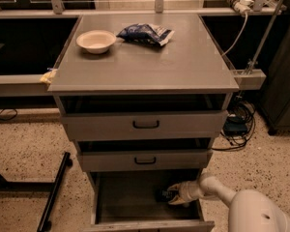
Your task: Place rxbar blueberry into bottom drawer
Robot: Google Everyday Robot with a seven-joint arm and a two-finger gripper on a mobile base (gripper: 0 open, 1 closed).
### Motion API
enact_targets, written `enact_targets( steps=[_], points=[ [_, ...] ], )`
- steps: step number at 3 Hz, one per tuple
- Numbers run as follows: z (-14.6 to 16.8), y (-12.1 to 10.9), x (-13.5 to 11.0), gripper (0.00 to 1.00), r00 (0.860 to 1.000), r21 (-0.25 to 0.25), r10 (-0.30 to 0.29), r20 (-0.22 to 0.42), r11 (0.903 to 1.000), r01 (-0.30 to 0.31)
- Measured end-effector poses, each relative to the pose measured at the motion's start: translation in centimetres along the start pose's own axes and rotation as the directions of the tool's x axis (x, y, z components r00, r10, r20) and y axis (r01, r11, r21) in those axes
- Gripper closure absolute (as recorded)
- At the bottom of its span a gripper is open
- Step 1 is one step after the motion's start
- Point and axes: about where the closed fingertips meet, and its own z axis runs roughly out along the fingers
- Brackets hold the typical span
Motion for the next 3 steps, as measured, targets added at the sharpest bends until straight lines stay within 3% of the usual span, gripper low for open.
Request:
enact_targets(
  steps=[1, 3],
  points=[
    [0.05, 0.02, 0.07, 0.82, 1.000, -0.001, 0.000, -0.001, 1.0000, 0.000],
    [0.06, 0.03, 0.06, 0.34, 1.000, -0.002, 0.000, -0.001, 1.0000, 0.000]
  ],
)
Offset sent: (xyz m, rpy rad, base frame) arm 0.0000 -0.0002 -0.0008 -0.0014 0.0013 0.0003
